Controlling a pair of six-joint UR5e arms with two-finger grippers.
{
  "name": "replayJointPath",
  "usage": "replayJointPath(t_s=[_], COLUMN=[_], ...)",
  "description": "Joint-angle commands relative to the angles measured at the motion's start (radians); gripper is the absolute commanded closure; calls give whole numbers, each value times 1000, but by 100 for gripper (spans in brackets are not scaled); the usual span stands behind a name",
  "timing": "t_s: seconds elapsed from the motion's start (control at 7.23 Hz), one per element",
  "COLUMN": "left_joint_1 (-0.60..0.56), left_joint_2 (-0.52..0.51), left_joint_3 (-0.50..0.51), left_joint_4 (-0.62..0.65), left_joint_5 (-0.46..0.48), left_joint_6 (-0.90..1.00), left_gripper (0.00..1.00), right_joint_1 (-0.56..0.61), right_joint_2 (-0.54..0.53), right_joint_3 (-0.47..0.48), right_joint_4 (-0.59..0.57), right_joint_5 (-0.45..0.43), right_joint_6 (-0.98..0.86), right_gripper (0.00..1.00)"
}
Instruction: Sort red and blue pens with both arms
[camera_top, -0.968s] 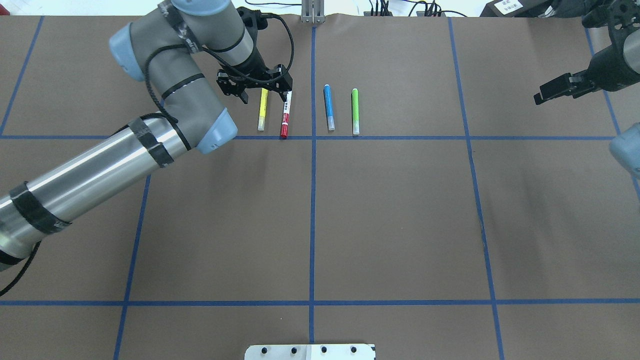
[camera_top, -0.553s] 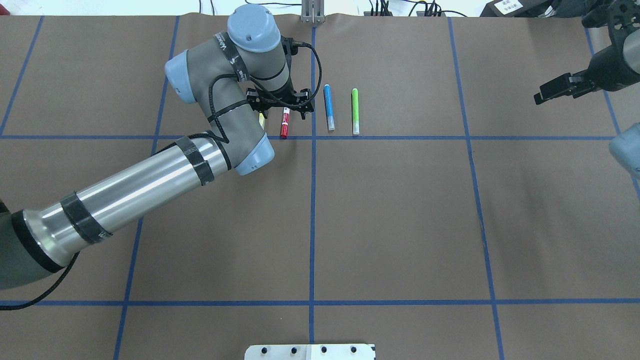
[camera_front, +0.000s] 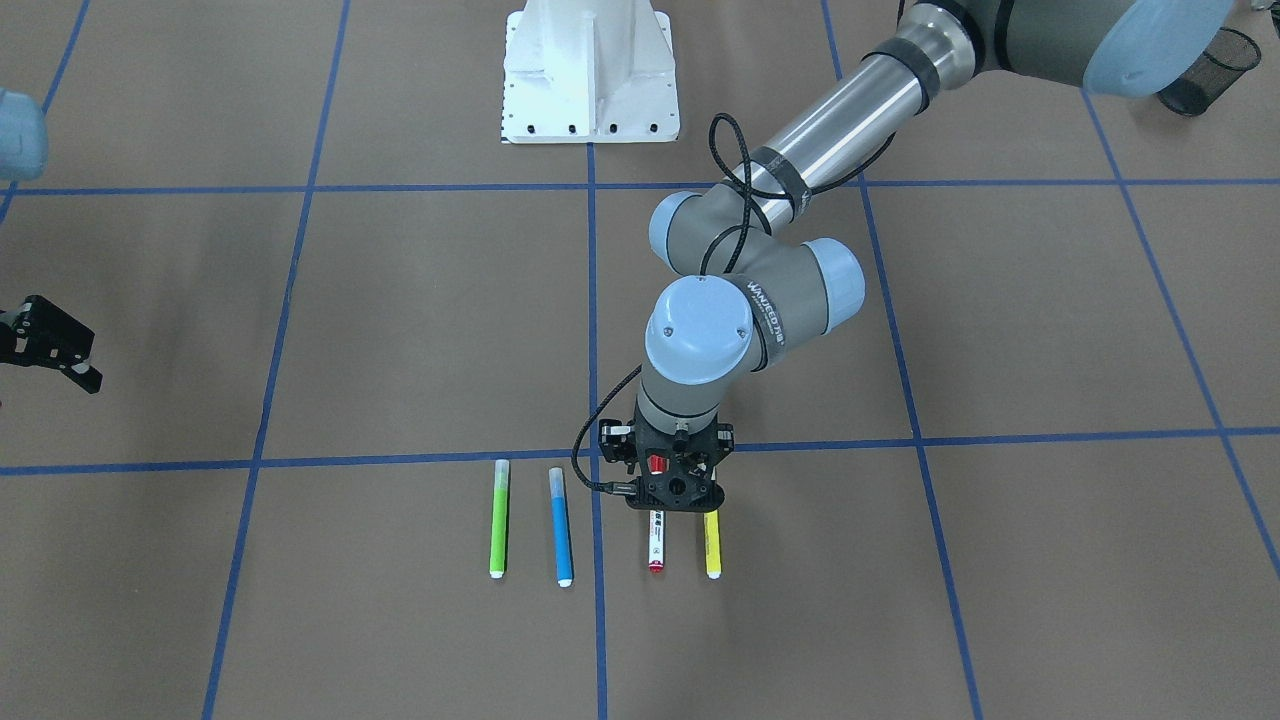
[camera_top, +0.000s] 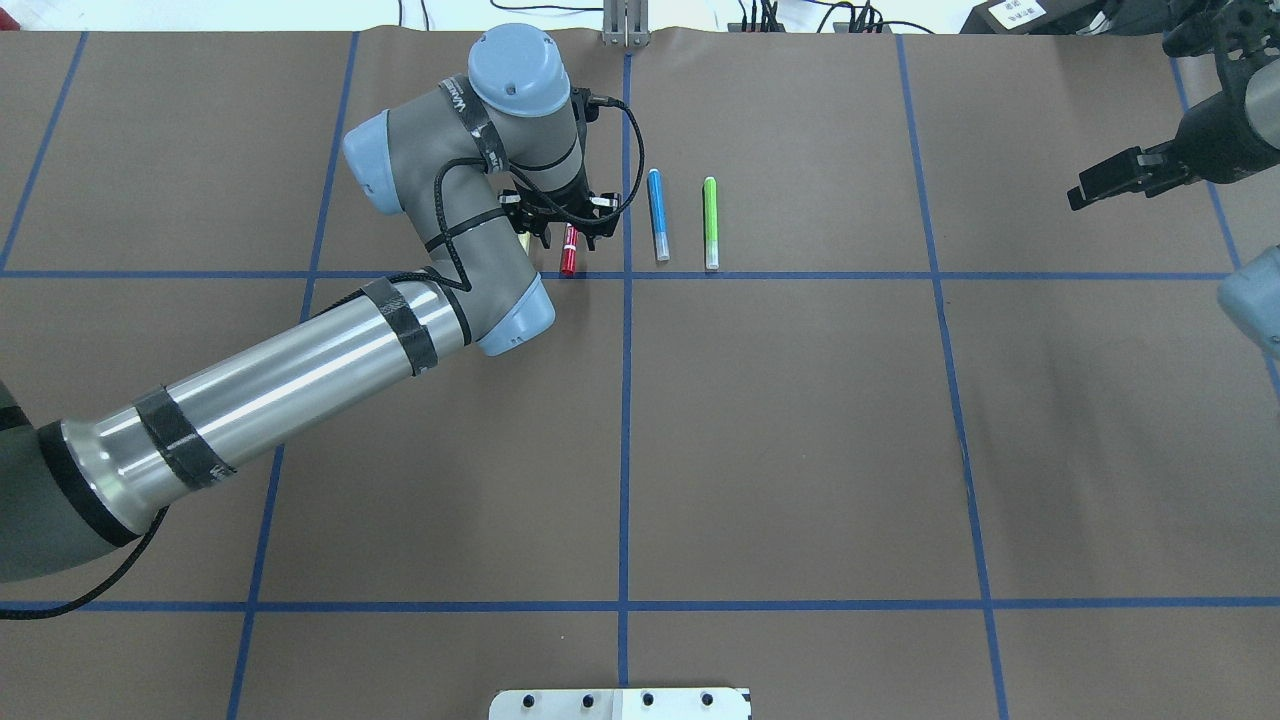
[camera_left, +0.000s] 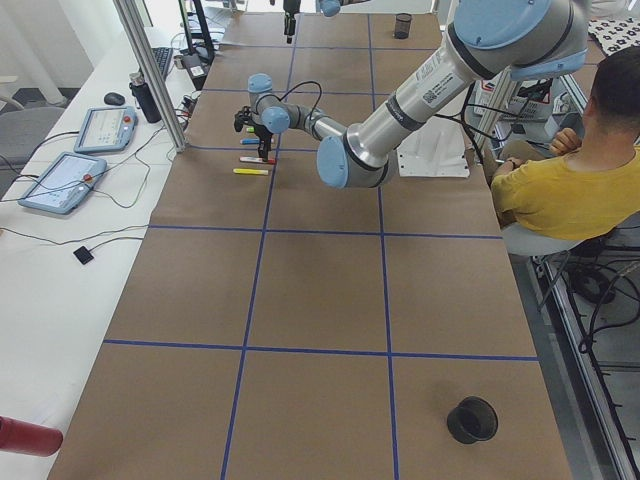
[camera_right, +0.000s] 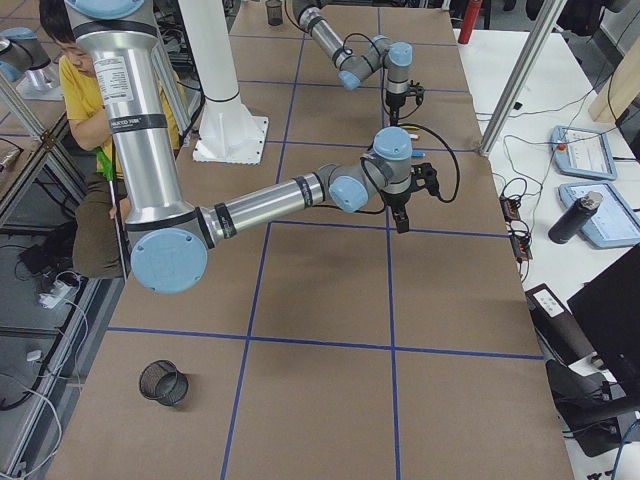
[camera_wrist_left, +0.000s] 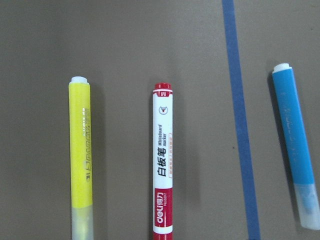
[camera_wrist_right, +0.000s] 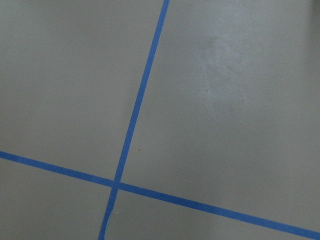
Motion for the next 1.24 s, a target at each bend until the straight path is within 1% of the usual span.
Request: replayJointPath(t_s=[0.0, 0.14, 0.69, 0.83, 0.97, 1.11], left_joint_1=[8, 15, 34, 34, 35, 34], left_joint_2=[1, 1, 9, 9, 10, 10], left_joint_3=[3, 4, 3, 1, -1, -1], left_joint_4=[-1, -1, -1, -1, -1, -1], left_joint_5=[8, 32, 35, 35, 35, 35], left_joint_6=[1, 1, 2, 2, 2, 2], left_gripper=[44, 45, 47, 48, 51, 52], right_joint_1=[-1, -2, -2, -2, -2, -2], right_joint_2=[0, 0, 0, 0, 0, 0], right_joint_3=[0, 0, 0, 0, 0, 0], right_joint_4=[1, -1, 1, -1, 1, 1], right_joint_5=[0, 0, 0, -2, -2, 0], right_joint_6=[0, 0, 0, 0, 0, 0], right_gripper=[0, 0, 0, 0, 0, 0])
